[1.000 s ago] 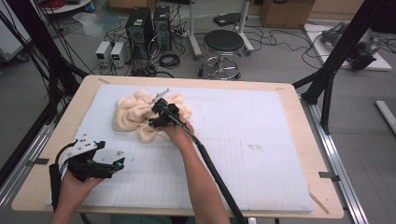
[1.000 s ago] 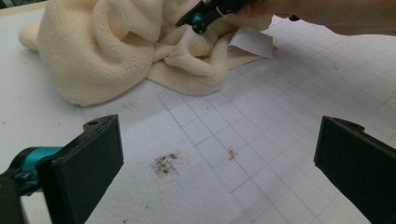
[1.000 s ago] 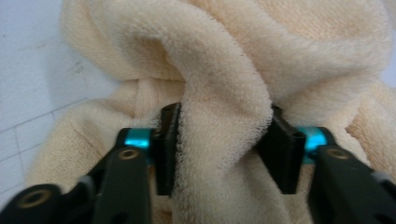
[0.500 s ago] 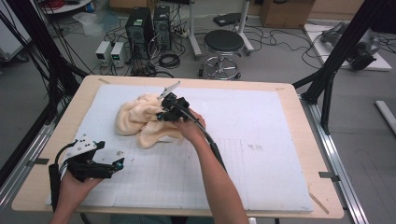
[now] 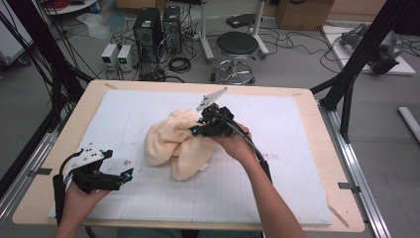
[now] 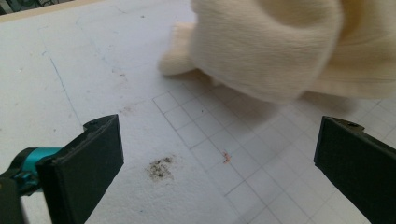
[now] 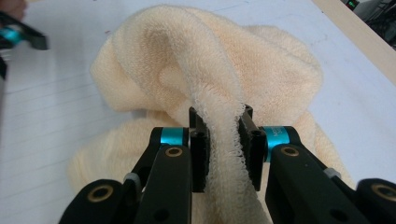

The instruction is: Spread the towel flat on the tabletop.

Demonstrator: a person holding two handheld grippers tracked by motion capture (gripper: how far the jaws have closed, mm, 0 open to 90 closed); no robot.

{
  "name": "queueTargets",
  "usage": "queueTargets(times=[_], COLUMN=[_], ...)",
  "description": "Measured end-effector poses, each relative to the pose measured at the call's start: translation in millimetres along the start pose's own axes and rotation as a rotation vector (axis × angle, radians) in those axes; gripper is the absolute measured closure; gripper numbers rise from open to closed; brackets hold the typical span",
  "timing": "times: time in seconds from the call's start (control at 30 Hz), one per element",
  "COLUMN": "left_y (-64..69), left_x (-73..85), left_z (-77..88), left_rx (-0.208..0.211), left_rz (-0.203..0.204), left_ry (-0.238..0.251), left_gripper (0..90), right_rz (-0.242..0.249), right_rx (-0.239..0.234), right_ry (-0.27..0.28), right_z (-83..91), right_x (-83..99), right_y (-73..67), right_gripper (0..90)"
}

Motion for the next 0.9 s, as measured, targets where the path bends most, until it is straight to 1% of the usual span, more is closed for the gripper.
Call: queueTargets(times=[0.03,0.07,0.1,0.13,0.17,0.2,0.23,0.27,0.33,0.37,0.4,0.43,0.47,0.5,0.53,0.57,0.6,0.63,0.67,0.7,0.77,0.8,0.83,0.87,0.9], left_y=[0.5,0.5,2.8,2.8,3.7,4.9,4.9,6.1,9.6,11.6,11.6,13.8,15.9,18.6,23.8,23.8,31.3,31.3,34.5,40.2,41.9,44.7,48.7,48.7,50.7], left_x=[-0.2,-0.2,-0.8,-0.8,-1.2,-1.7,-1.7,-2.2,-4.2,-5.4,-5.4,-7.5,-9.4,-11.1,-13.7,-13.7,-17.2,-17.2,-19.0,-23.1,-24.5,-26.3,-28.0,-28.0,-28.5], left_z=[0.0,0.0,-0.4,-0.4,-1.0,-1.9,-1.9,-3.0,-5.8,-7.1,-7.1,-8.3,-9.6,-11.4,-15.7,-15.7,-22.6,-22.6,-25.7,-32.5,-35.2,-39.8,-46.8,-46.8,-52.2], left_rx=[0.002,0.002,0.006,0.006,0.008,0.014,0.014,0.019,0.03,0.035,0.035,0.044,0.048,0.055,0.075,0.075,0.095,0.095,0.107,0.13,0.137,0.144,0.162,0.162,0.184], left_rz=[-0.006,-0.006,-0.009,-0.009,-0.013,-0.02,-0.02,-0.019,-0.027,-0.028,-0.028,-0.035,-0.04,-0.044,-0.056,-0.056,-0.072,-0.072,-0.079,-0.096,-0.102,-0.115,-0.135,-0.135,-0.142], left_ry=[-0.003,-0.003,0.0,0.0,0.0,-0.004,-0.004,-0.004,-0.004,-0.002,-0.002,0.0,0.005,0.007,0.003,0.003,-0.004,-0.004,-0.005,-0.01,-0.014,-0.024,-0.036,-0.036,-0.053], left_gripper=[1.8,1.8,1.8,1.8,1.8,1.8,1.8,1.8,1.8,1.8,1.8,1.8,1.8,1.8,1.8,1.8,1.8,2.0,2.0,3.9,3.9,4.3,7.3,11.6,11.6], right_rz=[0.006,0.0,0.005,-0.001,-0.001,-0.005,-0.009,-0.023,-0.043,-0.055,-0.055,-0.065,-0.078,-0.1,-0.105,-0.105,-0.09,-0.09,-0.083,-0.08,-0.076,-0.073,-0.08,-0.08,-0.085], right_rx=[0.0,0.004,0.013,0.013,0.013,0.011,0.008,0.006,0.002,-0.002,-0.002,-0.005,-0.014,-0.018,-0.024,-0.024,-0.009,-0.009,-0.009,0.004,0.019,0.028,0.028,0.028,0.029], right_ry=[0.001,-0.008,-0.013,-0.014,-0.014,-0.028,-0.036,-0.042,-0.04,-0.038,-0.038,-0.031,-0.029,-0.001,0.021,0.021,0.053,0.053,0.064,0.078,0.093,0.085,0.08,0.08,0.071], right_z=[4.7,10.6,16.0,18.6,18.6,20.0,19.5,17.4,12.6,10.6,10.6,8.1,6.0,7.7,10.9,10.9,20.3,20.3,25.4,36.6,45.0,49.5,51.7,51.7,52.8], right_x=[2.9,7.7,15.4,22.5,22.5,39.1,45.5,56.0,70.9,76.0,76.0,82.1,88.2,92.6,92.9,92.9,93.0,93.0,93.6,96.6,100.8,105.5,109.8,109.8,113.3], right_y=[-2.4,-6.7,-10.8,-14.5,-14.5,-23.0,-25.3,-28.4,-31.8,-32.4,-32.4,-32.4,-32.0,-30.8,-29.8,-29.8,-30.5,-30.5,-30.6,-30.8,-28.8,-26.6,-24.8,-24.8,-23.2], right_gripper=[78.4,78.4,78.4,78.4,78.4,78.3,78.3,78.3,77.9,77.4,77.4,76.1,72.2,63.5,60.2,60.2,54.7,54.7,53.2,50.8,50.2,50.3,51.5,51.5,52.1])
Point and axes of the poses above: each handheld gripper's, and its own axes: z roughly backward along the jaws, x roughly out of its underside, y roughly to its right, the point moved 4 cm from there along -z, roughly forward along the jaws, and after that the axes turned 2 degrees about x, right-handed, at the moved point
